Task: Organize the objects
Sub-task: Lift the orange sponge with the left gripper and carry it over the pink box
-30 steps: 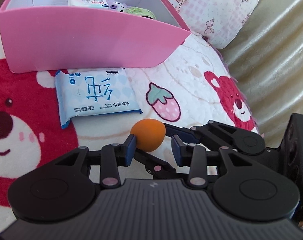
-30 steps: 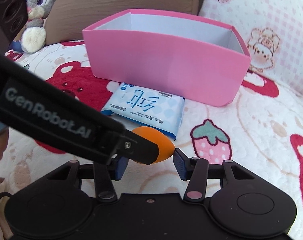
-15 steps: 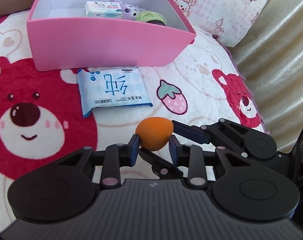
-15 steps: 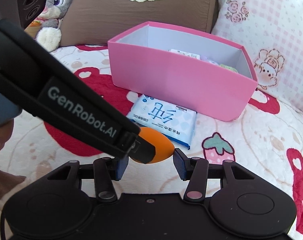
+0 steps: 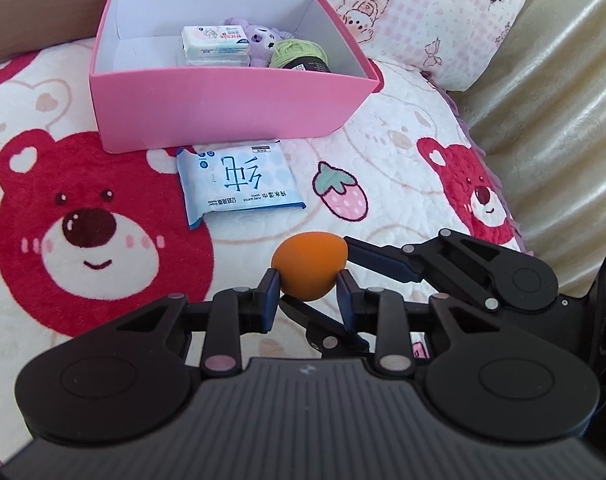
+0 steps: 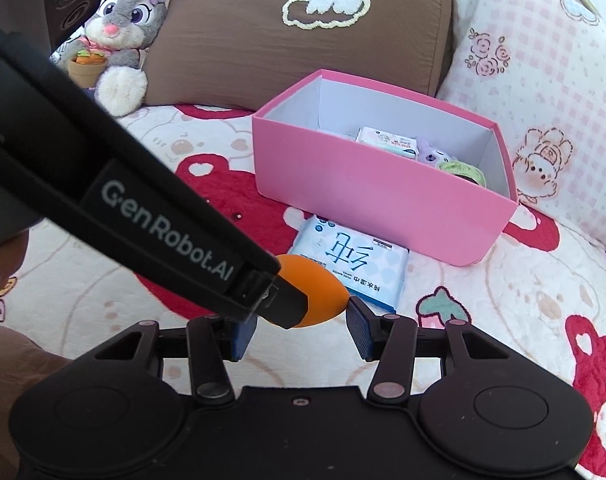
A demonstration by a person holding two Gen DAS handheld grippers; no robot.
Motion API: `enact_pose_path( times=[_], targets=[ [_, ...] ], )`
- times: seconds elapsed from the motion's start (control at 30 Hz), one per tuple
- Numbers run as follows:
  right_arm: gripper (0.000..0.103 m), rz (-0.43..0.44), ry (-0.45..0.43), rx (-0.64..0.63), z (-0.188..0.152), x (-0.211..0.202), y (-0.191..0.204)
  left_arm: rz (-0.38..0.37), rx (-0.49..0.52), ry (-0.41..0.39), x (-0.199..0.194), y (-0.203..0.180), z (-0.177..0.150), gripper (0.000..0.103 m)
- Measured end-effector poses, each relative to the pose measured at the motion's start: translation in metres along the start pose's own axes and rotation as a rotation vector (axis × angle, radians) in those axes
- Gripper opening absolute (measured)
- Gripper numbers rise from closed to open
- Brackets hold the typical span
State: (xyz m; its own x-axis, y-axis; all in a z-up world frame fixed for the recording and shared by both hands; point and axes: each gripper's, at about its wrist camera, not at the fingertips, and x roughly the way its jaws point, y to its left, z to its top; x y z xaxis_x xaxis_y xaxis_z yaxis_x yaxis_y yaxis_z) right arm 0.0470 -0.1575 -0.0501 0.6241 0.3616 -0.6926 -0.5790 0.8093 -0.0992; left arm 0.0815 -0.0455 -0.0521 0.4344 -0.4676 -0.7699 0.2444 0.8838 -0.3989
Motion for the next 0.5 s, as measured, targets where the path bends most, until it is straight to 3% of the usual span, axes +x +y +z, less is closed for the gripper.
enact_pose_path(
  times=[0.5],
  targets=[
    [0.054,0.017,0.035,0.024,0.016,-0.023,0.004,0.002,0.030,-0.009,-0.024,-0.012,0.000,0.029]
  ],
)
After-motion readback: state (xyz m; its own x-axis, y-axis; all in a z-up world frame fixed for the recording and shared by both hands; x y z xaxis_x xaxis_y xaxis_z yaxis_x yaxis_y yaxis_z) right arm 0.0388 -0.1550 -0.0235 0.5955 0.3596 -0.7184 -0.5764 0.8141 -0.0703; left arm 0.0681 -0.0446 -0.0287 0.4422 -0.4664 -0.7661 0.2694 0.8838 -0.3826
